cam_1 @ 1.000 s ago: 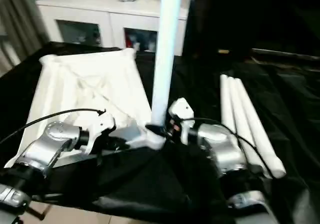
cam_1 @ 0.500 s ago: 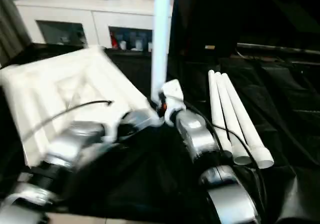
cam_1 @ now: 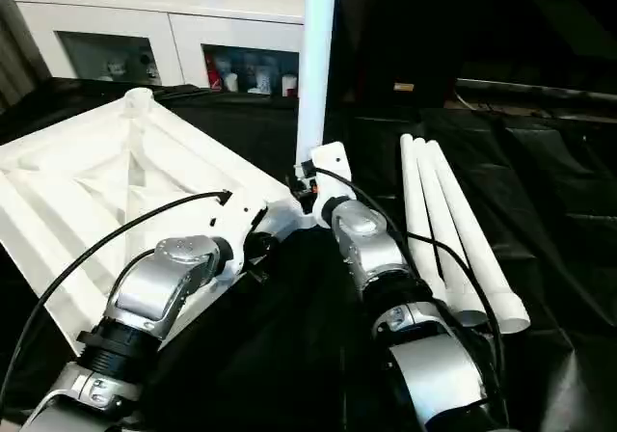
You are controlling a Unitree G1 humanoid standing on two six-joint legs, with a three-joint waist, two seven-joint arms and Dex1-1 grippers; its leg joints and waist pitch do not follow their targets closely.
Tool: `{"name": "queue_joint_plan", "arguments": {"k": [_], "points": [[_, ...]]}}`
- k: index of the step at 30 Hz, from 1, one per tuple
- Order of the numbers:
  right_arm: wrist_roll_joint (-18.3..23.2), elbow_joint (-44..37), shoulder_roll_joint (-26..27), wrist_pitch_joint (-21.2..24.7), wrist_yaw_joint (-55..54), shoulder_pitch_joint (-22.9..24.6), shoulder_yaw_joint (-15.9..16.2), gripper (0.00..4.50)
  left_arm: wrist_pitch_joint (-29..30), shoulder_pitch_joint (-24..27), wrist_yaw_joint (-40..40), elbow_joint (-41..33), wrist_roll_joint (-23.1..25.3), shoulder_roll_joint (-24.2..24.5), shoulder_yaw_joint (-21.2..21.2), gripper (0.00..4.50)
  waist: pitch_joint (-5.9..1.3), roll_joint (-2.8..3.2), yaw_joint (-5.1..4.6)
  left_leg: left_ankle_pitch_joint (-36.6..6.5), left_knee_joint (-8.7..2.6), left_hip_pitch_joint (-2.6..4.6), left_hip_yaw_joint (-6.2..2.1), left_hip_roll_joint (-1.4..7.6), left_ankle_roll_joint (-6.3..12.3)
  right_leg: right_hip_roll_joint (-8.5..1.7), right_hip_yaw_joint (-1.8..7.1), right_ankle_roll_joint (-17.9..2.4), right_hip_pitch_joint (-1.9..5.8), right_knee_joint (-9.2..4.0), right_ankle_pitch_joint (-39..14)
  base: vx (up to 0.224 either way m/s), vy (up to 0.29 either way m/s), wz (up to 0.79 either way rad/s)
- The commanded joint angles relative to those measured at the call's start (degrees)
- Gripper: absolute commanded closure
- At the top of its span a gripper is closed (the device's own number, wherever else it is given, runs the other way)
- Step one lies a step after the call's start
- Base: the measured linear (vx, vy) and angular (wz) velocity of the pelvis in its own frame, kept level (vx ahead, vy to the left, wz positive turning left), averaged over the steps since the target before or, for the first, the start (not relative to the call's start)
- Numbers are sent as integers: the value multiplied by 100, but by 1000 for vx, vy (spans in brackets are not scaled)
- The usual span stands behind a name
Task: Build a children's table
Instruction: Rotate leg to tighten
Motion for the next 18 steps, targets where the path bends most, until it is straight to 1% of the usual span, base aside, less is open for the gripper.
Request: {"name": "queue_joint_plan", "arguments": {"k": [1, 4, 5, 6, 7, 9, 10, 11, 12, 13, 14, 17, 18], "points": [[-235, 860, 289, 424, 256, 395, 331, 262, -100, -114, -193, -458, -236, -102, -152, 450, -181, -4, 69, -1079, -420, -63, -86, 285, 283, -422, 196, -1397, 210, -417, -968, 0, 0, 0], [-152, 863, 309, 422, 446, 339, 205, 262, -116, -107, -258, -477, -233, -18, -161, 450, -185, 1, 68, -997, -414, -73, -83, 281, 313, -427, 198, -1446, 222, -401, -770, 0, 0, 0], [-121, 874, 308, 432, 501, 308, 157, 206, -110, -108, -283, -483, -232, 8, -159, 450, -189, -6, 64, -955, -405, -75, -79, 277, 329, -426, 198, -1468, 225, -396, -713, 0, 0, 0], [-75, 866, 302, 445, 543, 283, 108, 206, -100, -104, -309, -498, -238, 31, -157, 450, -191, -3, 67, -938, -403, -71, -78, 277, 339, -427, 198, -1482, 225, -392, -684, 0, 0, 0], [-26, 848, 292, 449, 590, 250, 63, 192, -92, -103, -340, -509, -250, 57, -148, 450, -197, -1, 66, -913, -398, -72, -78, 278, 354, -432, 200, -1505, 232, -385, -638, 0, 0, 0], [61, 804, 269, 470, 727, 184, -8, 186, -106, -111, -402, -511, -270, 119, -143, 450, -213, 23, 86, -725, -376, -59, -67, 285, 404, -437, 202, -1605, 232, -363, -365, 0, 0, 0], [102, 776, 247, 465, 822, 148, -36, 157, -127, -120, -442, -503, -283, 157, -141, 450, -239, 4, 94, -489, -352, -81, -62, 277, 472, -428, 200, -1662, 270, -310, 22, 0, 0, 0], [128, 761, 237, 469, 874, 135, -53, 148, -131, -122, -458, -502, -288, 172, -138, 450, -241, 9, 96, -275, -339, -90, -62, 275, 573, -418, 189, -1727, 274, -277, 358, 0, 0, 0], [161, 746, 224, 473, 935, 116, -75, 145, -139, -128, -478, -496, -295, 192, -131, 450, -248, 25, 104, -205, -330, -81, -59, 276, 610, -420, 186, -1765, 272, -266, 495, 0, 0, 0], [184, 719, 198, 453, 1010, 93, -100, 140, -172, -137, -527, -489, -306, 228, -136, 450, -249, 21, 100, -175, -320, -78, -52, 276, 653, -420, 185, -1802, 264, -262, 593, 0, 0, 0], [203, 693, 171, 434, 1098, 72, -128, 140, -196, -144, -572, -488, -318, 263, -141, 450, -249, 13, 105, -138, -310, -90, -47, 274, 763, -431, 184, -1871, 277, -252, 705, 0, 0, 0], [226, 520, 33, 393, 1524, 37, -147, 104, -266, -144, -766, -518, -365, 399, -183, 450, -242, 17, 114, -222, -309, -75, -47, 290, 800, -430, 176, -1900, 273, -256, 522, 0, 0, 0], [233, 450, -11, 401, 1688, 44, -129, 99, -283, -145, -828, -517, -371, 443, -197, 450, -244, 59, 124, -221, -306, -69, -51, 292, 793, -432, 177, -1911, 272, -250, 522, 0, 0, 0]]}}
